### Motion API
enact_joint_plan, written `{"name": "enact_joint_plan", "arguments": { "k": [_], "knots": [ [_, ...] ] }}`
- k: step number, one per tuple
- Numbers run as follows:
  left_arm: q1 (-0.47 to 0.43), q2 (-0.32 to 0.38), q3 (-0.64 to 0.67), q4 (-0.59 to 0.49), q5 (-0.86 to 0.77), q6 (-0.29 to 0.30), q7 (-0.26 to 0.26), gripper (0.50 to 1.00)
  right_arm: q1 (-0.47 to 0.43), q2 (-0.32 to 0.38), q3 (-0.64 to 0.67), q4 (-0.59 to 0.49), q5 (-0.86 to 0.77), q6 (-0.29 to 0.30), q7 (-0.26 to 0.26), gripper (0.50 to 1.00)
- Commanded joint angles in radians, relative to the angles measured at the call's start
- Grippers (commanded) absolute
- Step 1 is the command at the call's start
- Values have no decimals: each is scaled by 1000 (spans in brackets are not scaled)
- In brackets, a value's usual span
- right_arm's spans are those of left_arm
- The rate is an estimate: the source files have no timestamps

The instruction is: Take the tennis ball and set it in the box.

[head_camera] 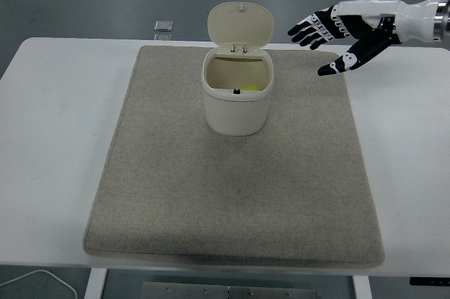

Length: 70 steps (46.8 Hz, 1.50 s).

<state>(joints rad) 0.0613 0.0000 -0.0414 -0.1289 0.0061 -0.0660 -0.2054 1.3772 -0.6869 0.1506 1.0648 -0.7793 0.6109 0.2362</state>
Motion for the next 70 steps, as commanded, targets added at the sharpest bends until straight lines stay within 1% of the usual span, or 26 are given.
{"name": "enact_joint_plan", "arguments": {
  "k": [1,5,10,15,20,29,34,45,50,57,64,70],
  "knots": [
    [0,0,0,0,0,0,0,992,-6,-3,1,-17,2,0,0,860],
    [0,0,0,0,0,0,0,990,-7,-5,4,-39,14,0,0,860],
    [0,0,0,0,0,0,0,992,-9,-3,3,-78,87,0,0,860],
    [0,0,0,0,0,0,0,992,-15,-2,3,-117,159,0,-18,860],
    [0,0,0,0,0,0,0,992,-24,1,3,-154,224,0,-20,860],
    [0,0,0,0,0,0,0,992,-67,21,4,-227,350,0,-20,860],
    [0,0,0,0,0,0,0,992,-84,29,4,-259,422,-23,-20,860],
    [0,0,0,0,0,0,0,992,-107,55,4,-284,546,-82,-20,860],
    [0,0,0,0,0,0,0,992,-124,60,4,-304,627,-135,-18,860],
    [0,0,0,0,0,0,0,992,-148,98,6,-310,693,-168,-18,860],
    [0,0,0,0,0,0,0,992,-173,155,6,-310,752,-240,-18,860],
    [0,0,0,0,0,0,1,992,-194,191,10,-313,853,-295,-20,860]
  ]
}}
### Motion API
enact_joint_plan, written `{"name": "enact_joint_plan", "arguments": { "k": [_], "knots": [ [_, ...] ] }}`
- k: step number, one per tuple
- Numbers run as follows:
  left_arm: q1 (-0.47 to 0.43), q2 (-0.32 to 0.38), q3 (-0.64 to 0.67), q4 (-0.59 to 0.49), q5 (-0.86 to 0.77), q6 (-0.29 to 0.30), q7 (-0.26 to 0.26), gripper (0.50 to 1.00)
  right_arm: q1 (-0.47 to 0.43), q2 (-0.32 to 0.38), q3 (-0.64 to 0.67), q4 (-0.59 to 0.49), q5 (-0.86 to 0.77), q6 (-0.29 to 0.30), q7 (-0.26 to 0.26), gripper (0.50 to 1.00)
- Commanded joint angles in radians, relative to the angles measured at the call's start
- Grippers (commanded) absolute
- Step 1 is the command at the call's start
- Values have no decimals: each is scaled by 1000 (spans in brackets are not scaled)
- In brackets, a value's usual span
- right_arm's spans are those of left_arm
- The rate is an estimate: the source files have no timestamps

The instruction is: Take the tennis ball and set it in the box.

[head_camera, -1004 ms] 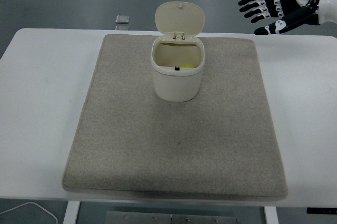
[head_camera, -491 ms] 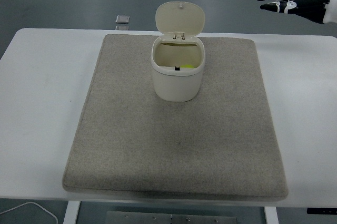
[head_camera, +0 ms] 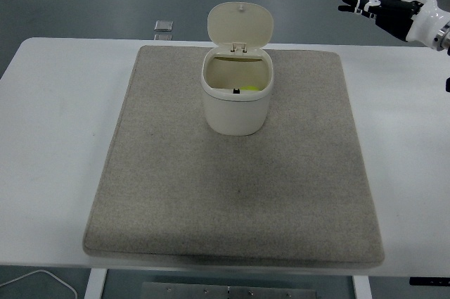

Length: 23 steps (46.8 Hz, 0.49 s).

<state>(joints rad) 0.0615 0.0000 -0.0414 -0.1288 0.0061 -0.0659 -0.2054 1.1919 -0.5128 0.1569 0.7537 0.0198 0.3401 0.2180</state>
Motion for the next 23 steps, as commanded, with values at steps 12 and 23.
{"name": "enact_joint_plan", "arguments": {
  "k": [12,23],
  "knots": [
    [0,0,0,0,0,0,0,992,-44,51,53,-4,198,-102,-103,860],
    [0,0,0,0,0,0,0,992,-49,53,56,-4,230,-139,-114,860]
  ]
}}
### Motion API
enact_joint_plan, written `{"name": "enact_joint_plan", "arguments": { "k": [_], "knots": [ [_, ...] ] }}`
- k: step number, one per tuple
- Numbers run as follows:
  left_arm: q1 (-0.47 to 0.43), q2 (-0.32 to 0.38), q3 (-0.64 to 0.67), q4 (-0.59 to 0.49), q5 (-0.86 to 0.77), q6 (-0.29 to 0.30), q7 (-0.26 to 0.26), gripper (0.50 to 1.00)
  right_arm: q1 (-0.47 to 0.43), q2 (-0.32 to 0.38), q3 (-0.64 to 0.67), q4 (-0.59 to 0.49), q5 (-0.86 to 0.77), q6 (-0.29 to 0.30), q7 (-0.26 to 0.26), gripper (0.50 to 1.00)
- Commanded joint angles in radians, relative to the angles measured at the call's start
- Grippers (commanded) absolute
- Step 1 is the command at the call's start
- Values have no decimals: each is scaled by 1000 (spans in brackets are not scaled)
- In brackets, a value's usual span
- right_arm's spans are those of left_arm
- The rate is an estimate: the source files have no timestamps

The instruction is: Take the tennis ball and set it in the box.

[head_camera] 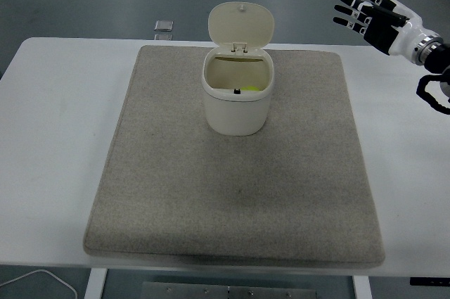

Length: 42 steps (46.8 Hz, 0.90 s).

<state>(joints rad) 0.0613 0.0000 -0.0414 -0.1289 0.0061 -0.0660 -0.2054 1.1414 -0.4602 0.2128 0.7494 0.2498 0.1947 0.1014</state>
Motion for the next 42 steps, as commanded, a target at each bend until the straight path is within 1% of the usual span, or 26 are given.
{"name": "enact_joint_plan", "arguments": {
  "k": [1,3,5,6,42],
  "knots": [
    [0,0,0,0,0,0,0,992,0,0,0,1,0,9,6,860],
    [0,0,0,0,0,0,0,992,0,1,0,2,-10,12,11,868],
    [0,0,0,0,0,0,0,992,0,2,0,2,-12,11,11,925],
    [0,0,0,0,0,0,1,992,-2,2,-1,2,-14,12,11,928],
    [0,0,0,0,0,0,0,992,-9,3,-3,5,-17,11,11,930]
  ]
}}
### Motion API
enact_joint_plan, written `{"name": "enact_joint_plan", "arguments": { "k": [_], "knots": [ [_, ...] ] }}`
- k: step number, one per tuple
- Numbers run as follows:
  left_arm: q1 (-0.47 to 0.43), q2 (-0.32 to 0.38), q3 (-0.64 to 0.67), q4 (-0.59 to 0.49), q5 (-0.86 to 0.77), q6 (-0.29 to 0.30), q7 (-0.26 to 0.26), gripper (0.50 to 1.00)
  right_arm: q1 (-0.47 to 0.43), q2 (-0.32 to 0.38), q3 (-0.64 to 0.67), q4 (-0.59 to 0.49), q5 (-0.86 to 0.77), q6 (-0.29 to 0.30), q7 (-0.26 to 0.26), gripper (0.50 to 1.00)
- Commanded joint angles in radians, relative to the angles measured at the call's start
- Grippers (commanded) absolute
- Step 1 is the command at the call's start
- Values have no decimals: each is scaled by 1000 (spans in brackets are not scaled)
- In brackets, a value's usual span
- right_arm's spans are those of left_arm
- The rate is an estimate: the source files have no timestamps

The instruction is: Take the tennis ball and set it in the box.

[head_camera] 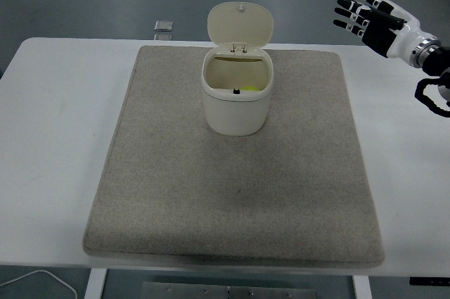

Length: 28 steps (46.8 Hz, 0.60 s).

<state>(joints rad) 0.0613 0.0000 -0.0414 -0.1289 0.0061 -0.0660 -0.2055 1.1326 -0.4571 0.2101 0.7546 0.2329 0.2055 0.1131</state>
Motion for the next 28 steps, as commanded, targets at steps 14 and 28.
{"name": "enact_joint_plan", "arguments": {
  "k": [14,28],
  "knots": [
    [0,0,0,0,0,0,0,992,-11,0,0,0,0,0,0,930],
    [0,0,0,0,0,0,0,992,-16,14,2,2,6,0,0,930]
  ]
}}
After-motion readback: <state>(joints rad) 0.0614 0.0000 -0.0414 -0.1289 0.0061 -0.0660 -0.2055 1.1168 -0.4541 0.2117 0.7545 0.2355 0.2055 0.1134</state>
